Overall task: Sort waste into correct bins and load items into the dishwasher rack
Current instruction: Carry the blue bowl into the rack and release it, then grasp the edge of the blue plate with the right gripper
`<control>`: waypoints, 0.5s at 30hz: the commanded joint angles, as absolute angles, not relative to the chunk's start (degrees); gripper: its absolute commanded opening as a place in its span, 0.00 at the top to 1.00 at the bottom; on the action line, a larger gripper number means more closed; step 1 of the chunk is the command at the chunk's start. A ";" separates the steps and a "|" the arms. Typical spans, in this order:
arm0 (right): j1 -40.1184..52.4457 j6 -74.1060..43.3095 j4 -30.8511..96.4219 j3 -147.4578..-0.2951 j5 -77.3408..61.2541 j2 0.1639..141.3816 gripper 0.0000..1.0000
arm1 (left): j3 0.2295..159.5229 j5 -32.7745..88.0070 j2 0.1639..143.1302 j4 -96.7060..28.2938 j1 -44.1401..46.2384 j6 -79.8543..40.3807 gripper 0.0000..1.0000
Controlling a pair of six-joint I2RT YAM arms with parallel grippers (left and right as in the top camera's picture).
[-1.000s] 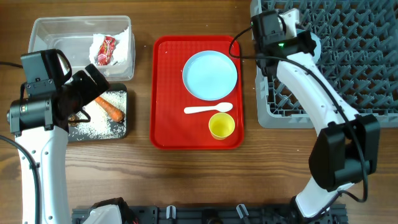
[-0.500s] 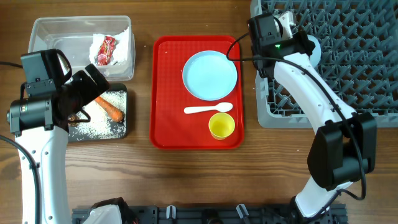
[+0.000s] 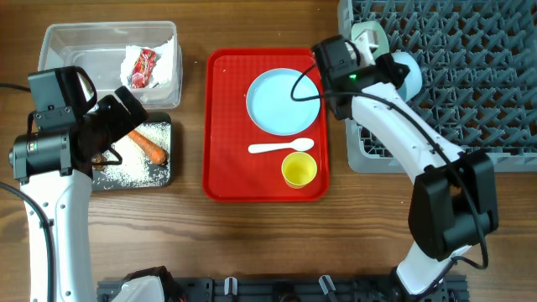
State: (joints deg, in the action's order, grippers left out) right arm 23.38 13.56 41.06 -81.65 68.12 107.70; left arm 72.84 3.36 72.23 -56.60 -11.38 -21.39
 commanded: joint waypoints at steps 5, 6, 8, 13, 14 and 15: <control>28.14 13.52 40.93 -80.88 66.89 108.42 0.00 | 73.30 4.05 72.40 -56.47 -11.38 -21.91 0.00; 28.34 13.52 40.86 -80.88 67.72 108.42 0.00 | 73.30 4.05 72.40 -56.47 -11.38 -21.89 0.00; 28.45 13.54 39.97 -80.93 69.78 108.42 0.01 | 73.30 4.05 72.40 -56.45 -11.38 -21.89 0.00; 28.45 17.80 35.40 -81.47 72.69 108.12 0.00 | 73.30 4.05 72.40 -56.47 -11.38 -21.91 0.00; 28.45 18.92 33.95 -81.49 72.73 108.09 0.00 | 73.30 4.05 72.40 -56.47 -11.38 -21.89 0.00; 28.45 21.12 31.42 -81.52 72.86 107.74 0.00 | 73.30 4.05 72.40 -56.45 -11.38 -21.89 0.00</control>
